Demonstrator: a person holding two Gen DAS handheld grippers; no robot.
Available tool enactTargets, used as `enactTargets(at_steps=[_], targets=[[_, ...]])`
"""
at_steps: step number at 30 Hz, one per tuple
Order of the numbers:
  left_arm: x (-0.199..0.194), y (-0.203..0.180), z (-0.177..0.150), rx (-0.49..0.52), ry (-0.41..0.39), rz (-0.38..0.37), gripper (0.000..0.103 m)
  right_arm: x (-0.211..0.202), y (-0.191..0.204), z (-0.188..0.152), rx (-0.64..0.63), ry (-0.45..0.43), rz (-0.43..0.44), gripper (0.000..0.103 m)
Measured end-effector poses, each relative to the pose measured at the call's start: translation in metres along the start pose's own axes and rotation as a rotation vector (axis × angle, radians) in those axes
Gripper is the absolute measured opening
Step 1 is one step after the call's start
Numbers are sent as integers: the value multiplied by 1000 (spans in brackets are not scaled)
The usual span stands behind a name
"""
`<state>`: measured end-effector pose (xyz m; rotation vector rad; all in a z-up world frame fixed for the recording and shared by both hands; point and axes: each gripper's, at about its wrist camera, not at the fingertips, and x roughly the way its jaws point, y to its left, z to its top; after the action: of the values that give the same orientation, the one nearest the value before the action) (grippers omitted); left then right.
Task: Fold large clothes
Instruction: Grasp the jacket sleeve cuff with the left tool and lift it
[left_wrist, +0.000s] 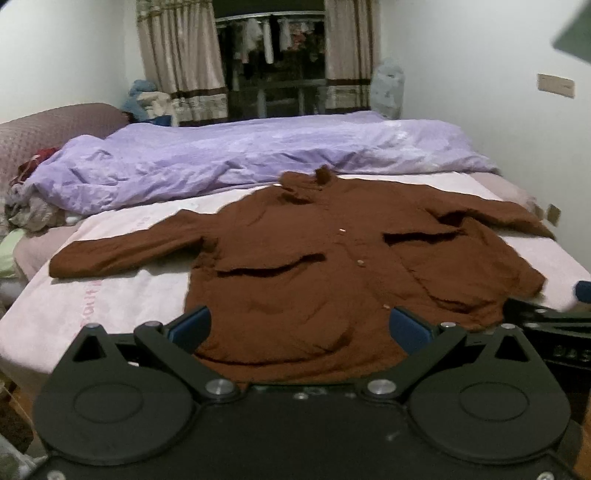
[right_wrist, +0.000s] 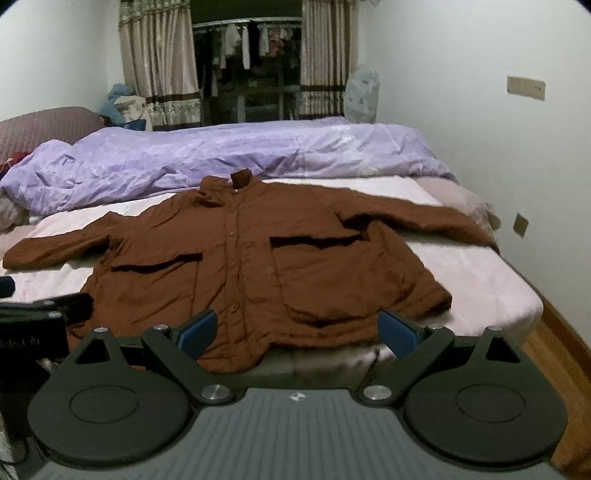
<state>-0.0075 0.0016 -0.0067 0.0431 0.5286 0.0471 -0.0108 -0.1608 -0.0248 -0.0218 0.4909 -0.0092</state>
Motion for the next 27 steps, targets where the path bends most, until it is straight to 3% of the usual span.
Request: enactTargets(at_steps=[2, 6, 9, 11, 13, 17, 20, 22, 24, 27], targets=[[10, 14, 1, -12, -44, -7, 103, 19, -4, 6, -21, 9, -32, 103], [57, 72, 5, -105, -1, 72, 103, 63, -11, 16, -28, 41, -73, 103], [103, 134, 9, -157, 54, 214, 103, 101, -17, 21, -31, 88, -82, 103], [139, 194, 14, -205, 113, 306, 103, 125, -20, 25, -42, 118, -99, 103], [174, 272, 19, -327, 181, 395, 103, 147, -22, 32, -49, 145, -123, 103], [225, 405, 16, -571, 220, 505, 103, 183, -26, 47, -18, 180, -128, 103], [260, 475, 15, -742, 251, 527, 103, 205, -26, 55, -1, 199, -144, 103], [278, 504, 17, -837, 216, 464, 103, 222, -27, 59, 7, 218, -151, 103], [299, 520, 25, -860, 199, 437, 103, 238, -26, 61, 12, 244, -165, 103], [333, 534, 27, -888, 271, 474, 103, 258, -28, 66, 18, 274, -180, 103]])
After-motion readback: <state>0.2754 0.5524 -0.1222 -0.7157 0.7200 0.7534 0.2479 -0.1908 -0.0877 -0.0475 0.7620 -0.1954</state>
